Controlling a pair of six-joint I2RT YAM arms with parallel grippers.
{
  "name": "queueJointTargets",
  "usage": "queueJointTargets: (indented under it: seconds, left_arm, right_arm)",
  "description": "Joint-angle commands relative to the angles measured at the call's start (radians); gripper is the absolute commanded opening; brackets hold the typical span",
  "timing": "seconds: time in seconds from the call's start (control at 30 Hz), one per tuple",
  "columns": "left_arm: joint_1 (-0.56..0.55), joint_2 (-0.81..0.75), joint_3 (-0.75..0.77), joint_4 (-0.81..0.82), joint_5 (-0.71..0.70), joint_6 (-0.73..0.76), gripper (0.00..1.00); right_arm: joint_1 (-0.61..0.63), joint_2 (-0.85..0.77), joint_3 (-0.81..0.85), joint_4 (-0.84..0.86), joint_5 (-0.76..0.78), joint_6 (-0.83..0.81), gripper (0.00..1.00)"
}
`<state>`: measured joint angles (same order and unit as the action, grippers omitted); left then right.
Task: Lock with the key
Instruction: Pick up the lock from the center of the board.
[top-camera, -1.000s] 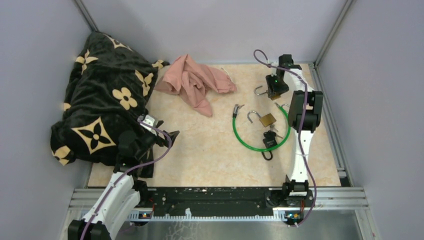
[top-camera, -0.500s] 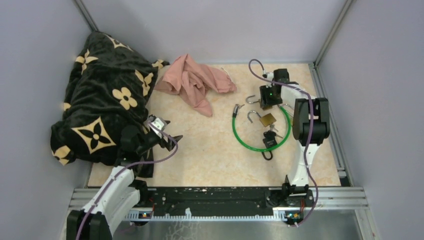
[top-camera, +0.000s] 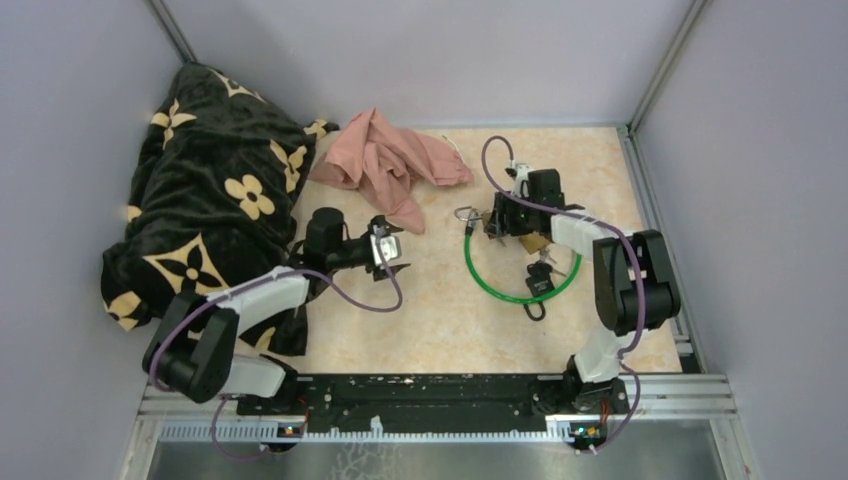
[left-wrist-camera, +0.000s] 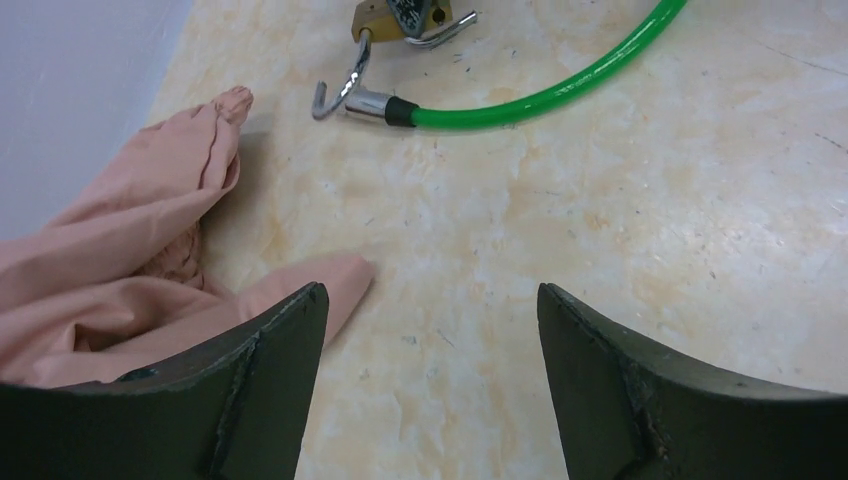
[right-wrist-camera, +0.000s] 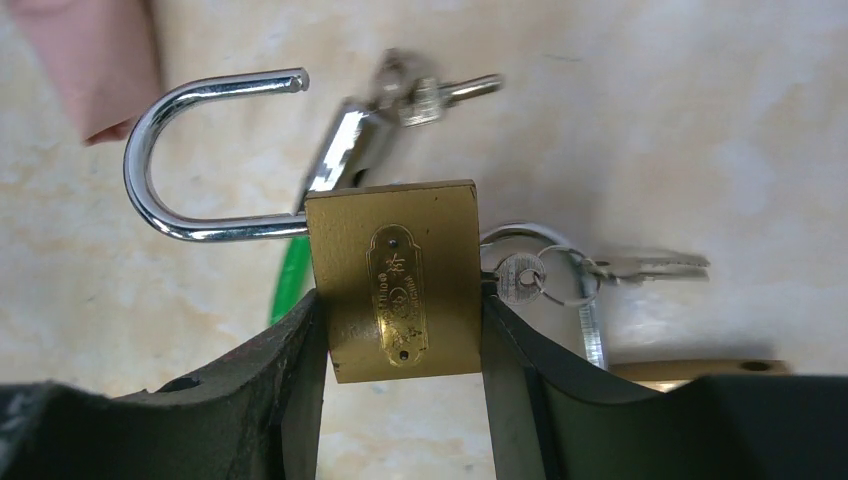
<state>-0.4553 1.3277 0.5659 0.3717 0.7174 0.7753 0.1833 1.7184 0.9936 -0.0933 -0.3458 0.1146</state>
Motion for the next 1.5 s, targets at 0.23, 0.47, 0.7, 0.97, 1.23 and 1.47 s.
queueJointTargets:
  seconds: [0.23, 0.47, 0.7, 0.97, 1.23, 1.47]
  left_arm:
    - [-0.112, 0.108, 0.073, 0.062, -0.125, 0.091, 0.81]
    - [-0.158, 0.079, 0.008, 0.048, -0.222, 0.112, 0.73]
    - [-0.174, 0.043, -0.063, 0.04, -0.25, 0.169, 0.55]
    - [-0.178, 0.009, -0.062, 0.062, -0.24, 0.111, 0.22]
    - [-0.17, -0.059, -0.014, 0.091, -0.241, -0.407, 0.0]
    - [-0.123, -0.129, -0.047, 0.141, -0.096, -0.716, 0.0]
  right_arm:
    - [0.233, -0.29, -0.2, 0.28, -0.11, 0.11, 0.0]
    - [0.338, -0.281, -0.249, 0.352, -0.111, 0.18, 0.0]
    - [0.402, -0.274, -0.224, 0.328, -0.111, 0.17, 0.0]
    - [0.433, -0.281, -0.22, 0.313, -0.098, 0.157, 0.0]
    - [0.441, -0.259, -0.235, 0.343, -0.102, 0.147, 0.0]
    - [0.438, -0.238, -0.296, 0.413, -0.205, 0.097, 0.63]
